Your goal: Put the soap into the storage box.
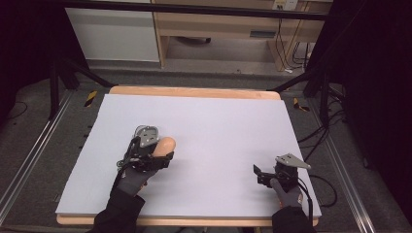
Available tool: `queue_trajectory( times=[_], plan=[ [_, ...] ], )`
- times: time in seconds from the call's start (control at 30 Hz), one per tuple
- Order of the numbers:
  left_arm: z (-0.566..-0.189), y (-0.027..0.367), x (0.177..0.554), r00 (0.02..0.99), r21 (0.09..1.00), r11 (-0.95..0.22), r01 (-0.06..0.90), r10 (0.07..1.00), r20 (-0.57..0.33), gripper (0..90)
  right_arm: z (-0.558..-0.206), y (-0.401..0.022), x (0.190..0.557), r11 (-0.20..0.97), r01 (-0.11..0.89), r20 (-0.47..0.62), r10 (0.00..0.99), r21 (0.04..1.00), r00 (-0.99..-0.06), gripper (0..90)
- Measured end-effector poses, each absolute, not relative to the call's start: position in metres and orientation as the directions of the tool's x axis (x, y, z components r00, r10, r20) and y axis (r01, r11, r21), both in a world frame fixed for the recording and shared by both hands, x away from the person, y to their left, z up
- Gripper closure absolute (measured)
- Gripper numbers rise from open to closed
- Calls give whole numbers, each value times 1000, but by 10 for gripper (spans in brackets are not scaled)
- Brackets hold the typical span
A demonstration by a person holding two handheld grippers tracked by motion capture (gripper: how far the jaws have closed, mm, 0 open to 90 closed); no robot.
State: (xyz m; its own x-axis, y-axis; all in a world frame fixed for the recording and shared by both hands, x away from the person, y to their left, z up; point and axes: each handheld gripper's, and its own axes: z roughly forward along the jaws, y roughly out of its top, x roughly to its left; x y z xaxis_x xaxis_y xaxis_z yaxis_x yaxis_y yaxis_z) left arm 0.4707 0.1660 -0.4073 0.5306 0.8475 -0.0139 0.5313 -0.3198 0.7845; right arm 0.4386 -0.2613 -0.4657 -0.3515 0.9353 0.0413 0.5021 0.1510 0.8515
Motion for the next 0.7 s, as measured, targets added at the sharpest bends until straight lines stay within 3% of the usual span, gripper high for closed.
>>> queue_trajectory(
  times=[0.7],
  plan=[
    [-405, 205, 499, 415, 801, -214, 559, 909, -47, 318, -466, -260, 441, 162, 499, 32, 933, 851, -358, 43]
  ],
)
